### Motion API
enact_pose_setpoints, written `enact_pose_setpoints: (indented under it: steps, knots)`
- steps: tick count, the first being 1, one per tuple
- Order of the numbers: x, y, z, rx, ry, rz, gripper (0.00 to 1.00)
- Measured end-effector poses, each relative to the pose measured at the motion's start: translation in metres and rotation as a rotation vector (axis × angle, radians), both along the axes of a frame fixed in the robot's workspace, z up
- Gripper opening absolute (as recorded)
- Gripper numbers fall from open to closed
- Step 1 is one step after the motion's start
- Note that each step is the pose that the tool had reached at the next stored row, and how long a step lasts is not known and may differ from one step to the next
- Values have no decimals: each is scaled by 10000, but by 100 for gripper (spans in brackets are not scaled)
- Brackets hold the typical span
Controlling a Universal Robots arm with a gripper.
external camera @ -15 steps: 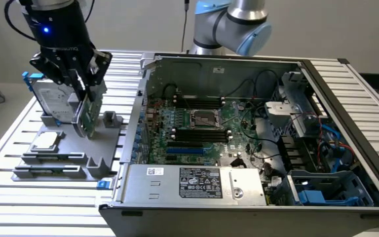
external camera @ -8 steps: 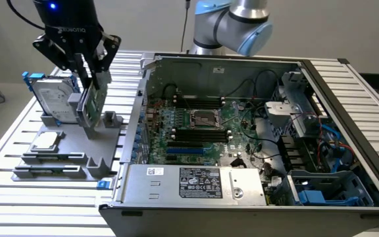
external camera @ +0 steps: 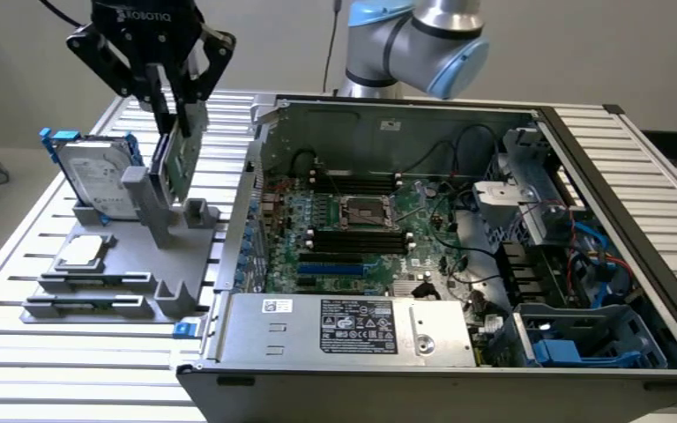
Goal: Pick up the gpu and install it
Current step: 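Pick up the gpu and move the gpu toward the slot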
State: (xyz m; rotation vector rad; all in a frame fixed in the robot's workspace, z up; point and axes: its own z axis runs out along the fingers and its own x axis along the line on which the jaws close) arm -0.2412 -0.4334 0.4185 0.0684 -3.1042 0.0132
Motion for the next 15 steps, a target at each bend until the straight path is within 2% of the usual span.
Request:
enact_pose_setpoints:
  steps: [4,7,10,15]
  knots:
    - [124,-13,101,0,138,3,26]
    - [250,-33,117,1,231,2,26]
    - [386,-64,118,0,290,3,26]
    - [603,-114,117,5,352,4,26]
